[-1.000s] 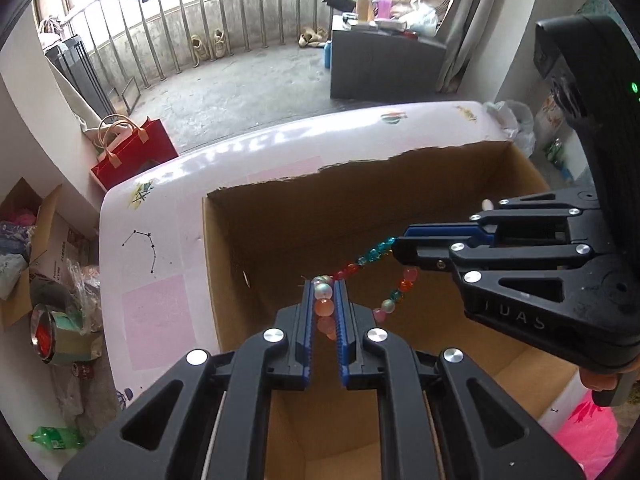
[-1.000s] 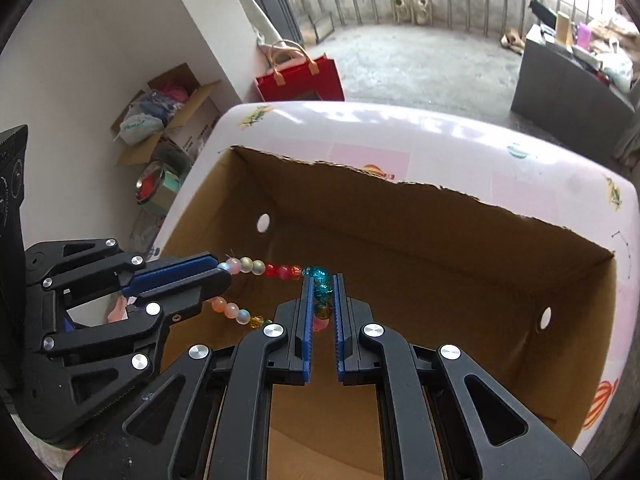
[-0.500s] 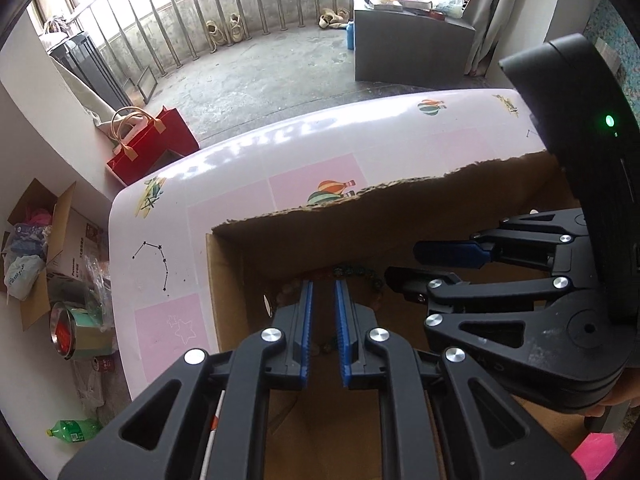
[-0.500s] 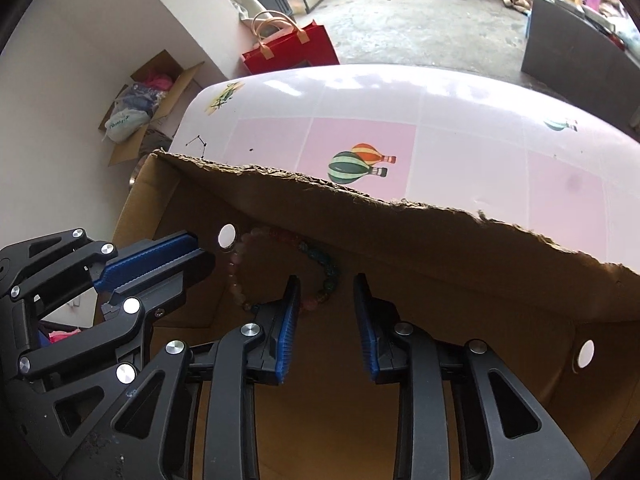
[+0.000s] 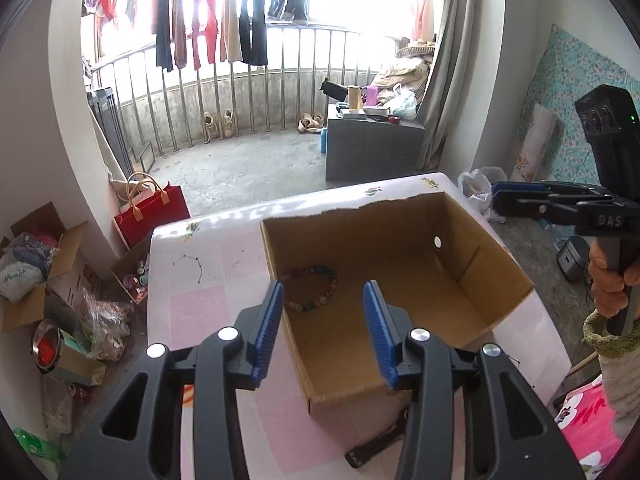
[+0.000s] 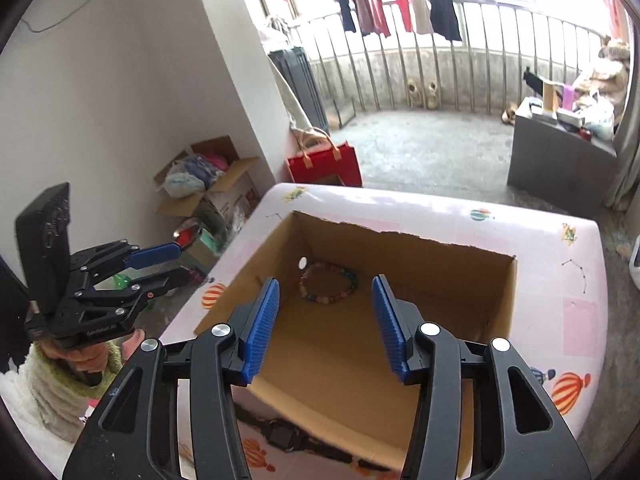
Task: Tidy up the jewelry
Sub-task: 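Move the right tool to the black smartwatch and close on its face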
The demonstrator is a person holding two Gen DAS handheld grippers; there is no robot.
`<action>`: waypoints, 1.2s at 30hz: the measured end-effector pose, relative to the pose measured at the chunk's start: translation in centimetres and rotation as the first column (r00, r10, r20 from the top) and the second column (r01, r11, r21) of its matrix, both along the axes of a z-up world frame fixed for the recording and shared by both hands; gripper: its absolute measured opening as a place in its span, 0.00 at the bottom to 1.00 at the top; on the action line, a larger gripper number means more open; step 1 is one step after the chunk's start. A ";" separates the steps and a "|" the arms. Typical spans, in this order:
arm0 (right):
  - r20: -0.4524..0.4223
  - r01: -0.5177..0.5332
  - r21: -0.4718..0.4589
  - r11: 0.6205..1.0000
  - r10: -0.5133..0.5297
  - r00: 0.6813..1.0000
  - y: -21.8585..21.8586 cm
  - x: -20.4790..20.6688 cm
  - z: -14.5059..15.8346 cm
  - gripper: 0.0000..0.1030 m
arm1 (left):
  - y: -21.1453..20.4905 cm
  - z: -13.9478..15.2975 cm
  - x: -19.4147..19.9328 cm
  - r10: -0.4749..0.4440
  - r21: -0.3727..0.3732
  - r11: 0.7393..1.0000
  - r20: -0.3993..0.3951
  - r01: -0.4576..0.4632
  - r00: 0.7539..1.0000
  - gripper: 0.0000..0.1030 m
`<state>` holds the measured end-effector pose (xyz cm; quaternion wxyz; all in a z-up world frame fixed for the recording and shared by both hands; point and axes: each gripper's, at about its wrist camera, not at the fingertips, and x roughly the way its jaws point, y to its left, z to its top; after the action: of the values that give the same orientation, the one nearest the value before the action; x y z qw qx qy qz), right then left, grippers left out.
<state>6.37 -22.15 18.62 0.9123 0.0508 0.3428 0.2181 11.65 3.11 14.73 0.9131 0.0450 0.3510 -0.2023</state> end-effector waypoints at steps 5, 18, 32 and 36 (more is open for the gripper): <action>-0.048 0.033 0.106 0.994 -0.028 0.998 -0.7 -5.2 -3.1 0.54 | 1.9 -4.9 -5.2 0.073 -0.076 0.994 -0.072 -0.078 0.995 0.42; -0.152 0.217 -0.204 0.955 -0.250 0.956 1.7 -7.3 -16.6 0.42 | -2.1 -15.4 -8.8 0.109 0.023 0.994 -0.182 -0.107 0.977 0.42; -0.125 0.234 -0.362 0.902 -0.296 0.947 1.4 -5.9 -18.6 0.07 | -1.3 -17.2 -7.9 0.143 0.066 0.989 -0.178 -0.133 0.974 0.31; -0.110 0.294 -0.357 0.887 -0.353 0.929 0.3 -5.8 -17.6 0.08 | -0.9 -17.2 -7.6 0.148 0.052 0.989 -0.194 -0.140 0.970 0.31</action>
<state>0.56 -21.82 1.01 0.8981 -0.0292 0.4388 -0.0040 4.03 2.17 -2.46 0.8850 0.0164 0.4461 -0.1322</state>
